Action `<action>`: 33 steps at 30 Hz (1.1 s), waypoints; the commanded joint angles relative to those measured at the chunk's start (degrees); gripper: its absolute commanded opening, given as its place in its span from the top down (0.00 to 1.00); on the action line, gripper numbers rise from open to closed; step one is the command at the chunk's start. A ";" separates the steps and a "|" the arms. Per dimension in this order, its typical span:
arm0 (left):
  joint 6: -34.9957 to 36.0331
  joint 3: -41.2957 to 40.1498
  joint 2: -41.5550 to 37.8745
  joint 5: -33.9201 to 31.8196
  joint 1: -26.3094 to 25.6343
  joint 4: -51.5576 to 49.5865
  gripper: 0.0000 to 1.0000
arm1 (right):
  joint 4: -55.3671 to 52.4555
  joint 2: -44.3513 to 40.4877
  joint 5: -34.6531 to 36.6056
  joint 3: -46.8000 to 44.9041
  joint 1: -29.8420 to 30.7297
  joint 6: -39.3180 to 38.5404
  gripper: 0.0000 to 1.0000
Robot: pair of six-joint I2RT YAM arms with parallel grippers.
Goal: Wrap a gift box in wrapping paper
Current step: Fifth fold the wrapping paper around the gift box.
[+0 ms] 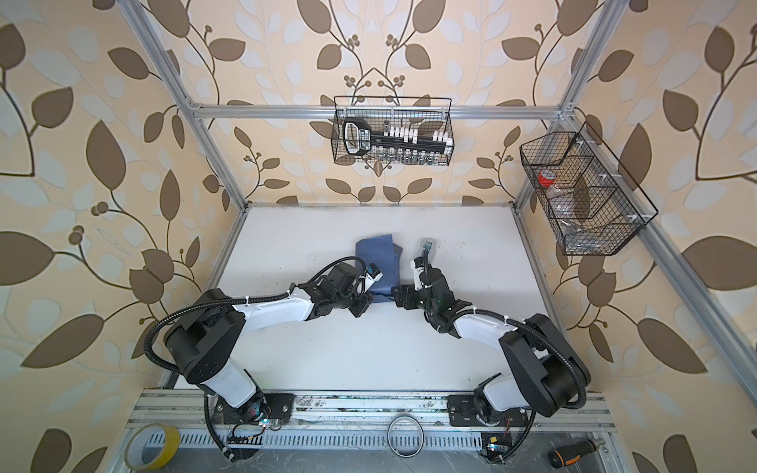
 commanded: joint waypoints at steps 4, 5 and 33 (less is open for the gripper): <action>0.95 -0.31 -2.63 0.39 0.05 2.29 1.00 | 5.62 0.93 2.44 -5.04 3.92 -6.66 0.06; 0.91 -0.34 -2.63 0.48 -0.01 2.27 1.00 | 6.96 1.96 2.58 -4.96 4.45 -7.64 0.06; 0.86 -0.21 -3.14 1.68 -0.03 1.70 1.00 | 29.01 19.36 0.26 -2.23 4.73 -21.69 0.18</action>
